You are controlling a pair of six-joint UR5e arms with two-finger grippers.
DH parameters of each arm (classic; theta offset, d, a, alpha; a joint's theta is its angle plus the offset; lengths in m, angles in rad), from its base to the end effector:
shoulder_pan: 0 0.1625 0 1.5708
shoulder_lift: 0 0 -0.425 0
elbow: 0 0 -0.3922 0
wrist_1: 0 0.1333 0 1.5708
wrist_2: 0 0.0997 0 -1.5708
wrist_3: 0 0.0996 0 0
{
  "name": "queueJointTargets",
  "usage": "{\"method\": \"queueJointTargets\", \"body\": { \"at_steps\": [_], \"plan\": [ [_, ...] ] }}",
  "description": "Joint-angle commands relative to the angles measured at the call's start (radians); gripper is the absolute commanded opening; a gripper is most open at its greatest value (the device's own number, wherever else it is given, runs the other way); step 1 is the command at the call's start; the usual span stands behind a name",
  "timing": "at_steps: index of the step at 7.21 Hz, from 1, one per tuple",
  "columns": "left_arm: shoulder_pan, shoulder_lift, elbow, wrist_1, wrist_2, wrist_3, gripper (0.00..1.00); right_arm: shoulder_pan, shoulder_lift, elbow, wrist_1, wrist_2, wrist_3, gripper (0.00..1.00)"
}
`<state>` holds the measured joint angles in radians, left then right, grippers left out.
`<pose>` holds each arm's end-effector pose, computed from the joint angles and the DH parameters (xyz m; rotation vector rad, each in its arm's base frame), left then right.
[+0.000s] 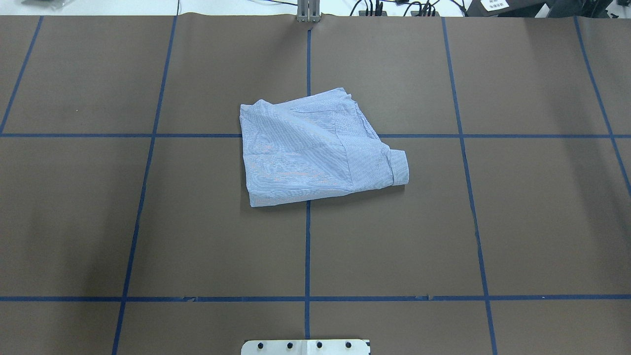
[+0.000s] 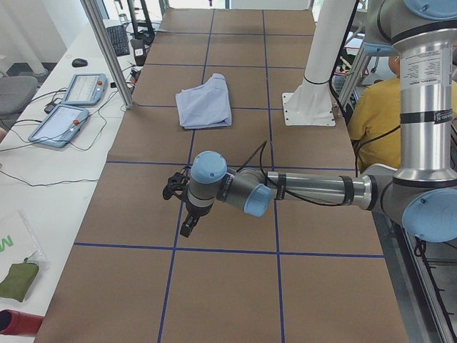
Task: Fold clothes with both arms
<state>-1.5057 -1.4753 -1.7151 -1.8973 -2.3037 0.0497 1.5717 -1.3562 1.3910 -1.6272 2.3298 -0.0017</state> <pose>-0.0359 -0.4744 0.5988 0.3533 0.7282 0.2460 0.0653 -0.5805 0.6385 -0.0196 -0.7590 0.0074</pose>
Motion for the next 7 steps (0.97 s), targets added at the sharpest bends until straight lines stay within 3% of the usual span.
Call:
{"method": "queueJointTargets", "body": {
  "at_steps": [1,7],
  "plan": [
    [-0.011,-0.026,0.038,0.06,-0.008,0.0,1.0,-0.002,0.009,-0.009,-0.022,0.005,0.0,1.0],
    [-0.011,-0.036,0.02,0.052,-0.011,-0.004,1.0,-0.004,-0.009,0.003,-0.006,0.002,0.009,1.0]
  ]
}}
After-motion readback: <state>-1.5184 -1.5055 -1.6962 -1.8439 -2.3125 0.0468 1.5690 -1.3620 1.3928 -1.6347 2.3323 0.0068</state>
